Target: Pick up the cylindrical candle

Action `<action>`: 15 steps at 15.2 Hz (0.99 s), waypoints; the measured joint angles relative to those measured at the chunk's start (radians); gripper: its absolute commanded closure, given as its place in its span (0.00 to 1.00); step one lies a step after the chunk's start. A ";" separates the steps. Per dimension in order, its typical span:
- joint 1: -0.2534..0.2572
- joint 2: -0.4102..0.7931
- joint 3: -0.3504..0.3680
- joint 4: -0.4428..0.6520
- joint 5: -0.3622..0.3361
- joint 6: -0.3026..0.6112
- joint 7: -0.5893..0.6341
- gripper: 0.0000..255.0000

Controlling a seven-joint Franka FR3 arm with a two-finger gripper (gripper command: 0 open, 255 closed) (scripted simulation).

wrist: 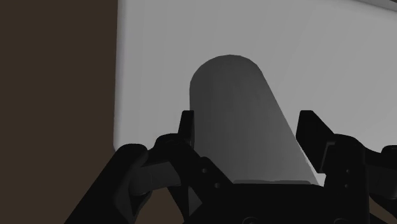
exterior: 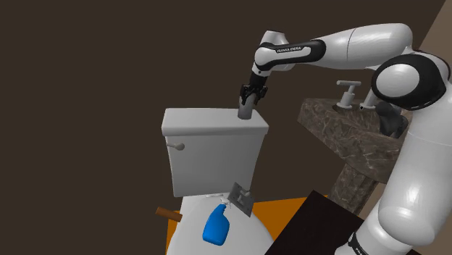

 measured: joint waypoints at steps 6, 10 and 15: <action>0.000 0.000 0.000 0.074 -0.002 -0.075 0.004 1.00; -0.002 0.009 -0.001 0.138 -0.001 -0.130 0.004 1.00; -0.002 0.016 -0.001 0.210 -0.001 -0.195 0.007 1.00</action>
